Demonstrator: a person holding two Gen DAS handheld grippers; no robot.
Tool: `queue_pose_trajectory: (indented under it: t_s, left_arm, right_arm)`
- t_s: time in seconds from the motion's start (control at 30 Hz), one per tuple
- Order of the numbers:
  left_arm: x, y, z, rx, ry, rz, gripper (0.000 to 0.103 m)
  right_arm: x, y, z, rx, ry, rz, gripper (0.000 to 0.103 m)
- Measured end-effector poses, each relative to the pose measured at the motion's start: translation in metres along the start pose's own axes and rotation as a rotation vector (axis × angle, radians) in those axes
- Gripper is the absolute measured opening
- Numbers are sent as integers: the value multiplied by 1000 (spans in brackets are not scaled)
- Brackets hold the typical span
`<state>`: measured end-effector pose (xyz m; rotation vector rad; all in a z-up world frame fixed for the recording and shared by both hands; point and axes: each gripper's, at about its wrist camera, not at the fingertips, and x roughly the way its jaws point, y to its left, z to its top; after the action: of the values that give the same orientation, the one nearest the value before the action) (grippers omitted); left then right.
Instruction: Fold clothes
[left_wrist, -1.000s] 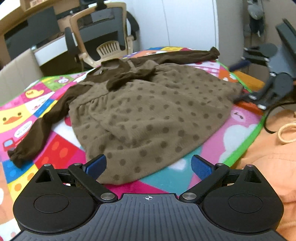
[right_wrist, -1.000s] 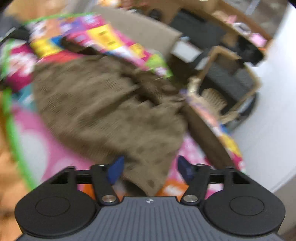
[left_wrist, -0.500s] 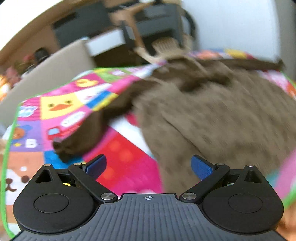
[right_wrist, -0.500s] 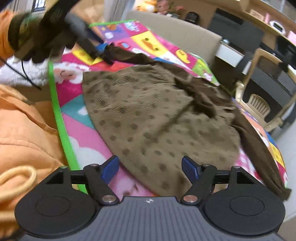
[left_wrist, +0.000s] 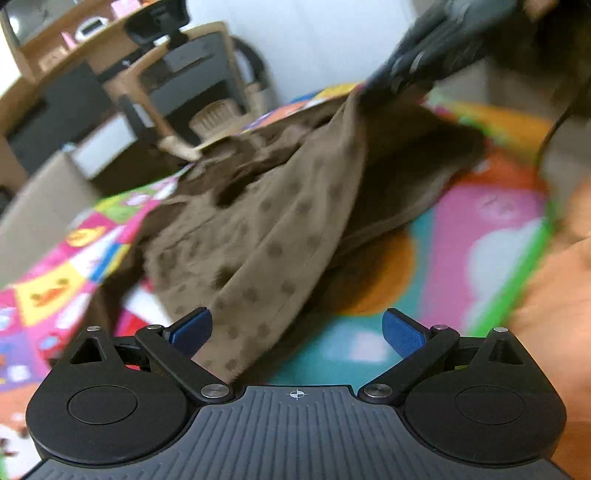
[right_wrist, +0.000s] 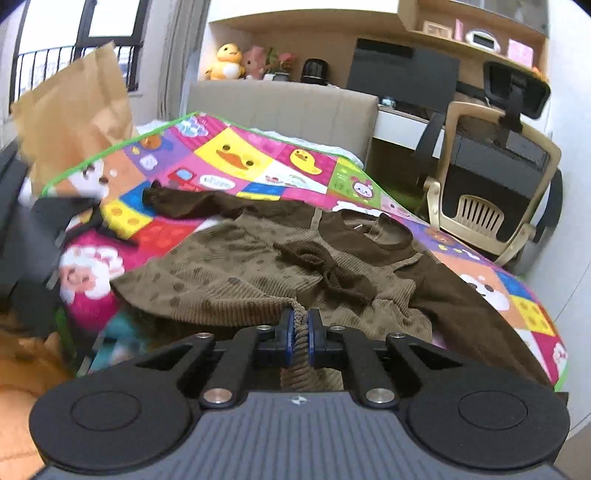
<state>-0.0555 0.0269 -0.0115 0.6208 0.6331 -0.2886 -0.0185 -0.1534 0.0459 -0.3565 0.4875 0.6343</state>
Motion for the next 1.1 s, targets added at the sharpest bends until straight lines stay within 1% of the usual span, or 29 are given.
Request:
queue_pose_trajectory:
  t_s: [0.03,0.07,0.1,0.13,0.17,0.2,0.23,0.27,0.33,0.4,0.47,0.57,0.6,0.67,0.7,0.77,0.8,0.87,0.9,0.93,0.97,1.0,1.07,1.1]
  left_arm:
    - [8,9,1,-29,13,37,101]
    - [15,23,1,-77,27,80,101]
    - [21,40,0,-135,40,125,101]
    - [23,56,-3,-192,47,160,101]
    - [25,72,-6,-248,53,193,101]
    - [26,84,-9,-282,54,224,101]
    - [25,95,-12,-310,54,254,101]
    - [23,102,-15,-332,50,268,101]
    - [19,113,-16,-364,40,265,101]
    - [16,115,-13,-375,29,268,101]
    - [16,113,-10,-359,22,273,101]
    - [14,108,-8,-336,16,273,102]
    - [14,106,-11,-329,19,270,102]
    - [14,100,-18,-315,27,266,102]
    - [13,96,-22,-295,33,265,101]
    - [12,88,-30,-239,46,270,102]
    - [11,84,-33,-203,52,277,102]
    - [-4,86,-26,-157,11,297,102]
    - [-13,87,-22,-135,-12,308,102]
    - [-24,86,-15,-108,-47,334,102]
    - [-37,86,-8,-80,-85,364,103]
    - [-48,83,-3,-46,-117,400,103]
    - [-59,77,-1,16,-144,436,103]
    - [-59,74,-4,30,-130,422,103]
  right_arm:
    - [2,3,-4,-25,8,-12,8]
    - [3,7,-9,-54,16,-27,11]
    - [3,13,-16,-91,25,-47,21]
    - [3,18,-24,-117,32,-63,36]
    - [2,24,-32,-137,41,-74,43]
    - [1,27,-38,-148,46,-75,55]
    - [1,32,-43,-157,51,-73,59]
    - [1,36,-47,-170,55,-72,60]
    - [5,46,-52,-211,59,-85,63]
    - [10,53,-55,-263,64,-133,63]
    - [11,48,-57,-268,59,-202,63]
    - [4,24,-58,-199,44,-343,64]
    - [3,17,-63,-202,51,-393,65]
    - [3,9,-79,-252,94,-464,65]
    - [4,7,-89,-297,117,-502,65]
    - [-2,1,-99,-388,128,-552,65]
    - [-10,-4,-94,-412,103,-589,66]
    - [-33,-12,-72,-398,18,-652,70]
    - [-45,-15,-61,-392,-25,-681,75]
    - [-53,-16,-54,-401,-54,-703,82]
    - [-58,-16,-51,-419,-63,-716,84]
    - [-59,-17,-54,-438,-53,-716,87]
    - [-60,-18,-61,-473,-22,-705,89]
    - [-58,-18,-70,-477,16,-673,91]
